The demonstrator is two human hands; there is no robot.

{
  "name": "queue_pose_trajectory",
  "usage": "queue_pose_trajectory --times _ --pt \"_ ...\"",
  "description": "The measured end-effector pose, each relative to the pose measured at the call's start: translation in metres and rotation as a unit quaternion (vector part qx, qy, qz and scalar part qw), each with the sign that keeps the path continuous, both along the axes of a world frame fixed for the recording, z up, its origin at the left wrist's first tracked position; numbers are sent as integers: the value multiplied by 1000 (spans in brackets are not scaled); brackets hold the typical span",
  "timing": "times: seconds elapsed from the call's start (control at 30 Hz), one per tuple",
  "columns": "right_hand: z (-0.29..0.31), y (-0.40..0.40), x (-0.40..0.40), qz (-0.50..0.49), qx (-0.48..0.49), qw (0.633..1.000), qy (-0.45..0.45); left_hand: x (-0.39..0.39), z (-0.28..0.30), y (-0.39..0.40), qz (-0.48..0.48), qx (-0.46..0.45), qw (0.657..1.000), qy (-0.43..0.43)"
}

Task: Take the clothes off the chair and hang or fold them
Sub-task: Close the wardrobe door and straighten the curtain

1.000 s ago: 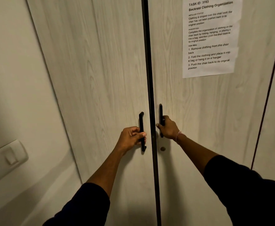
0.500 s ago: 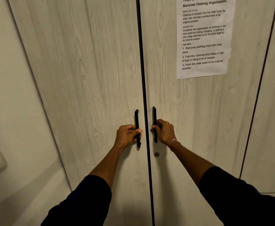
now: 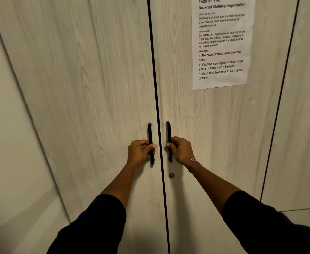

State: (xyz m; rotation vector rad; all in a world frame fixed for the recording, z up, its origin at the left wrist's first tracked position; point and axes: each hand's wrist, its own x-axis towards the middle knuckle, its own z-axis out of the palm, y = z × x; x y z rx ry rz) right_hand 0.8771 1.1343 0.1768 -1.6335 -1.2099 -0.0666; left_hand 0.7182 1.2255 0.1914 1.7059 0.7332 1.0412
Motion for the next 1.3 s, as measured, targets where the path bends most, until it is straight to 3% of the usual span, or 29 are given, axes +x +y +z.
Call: queue_pose_trajectory --times 0.8,1.3 --pt "-6 24 12 2 26 1000 9 23 -6 27 28 19 999 15" --pt "2 18 4 -1 -3 999 34 36 -1 20 139 39 987 72"
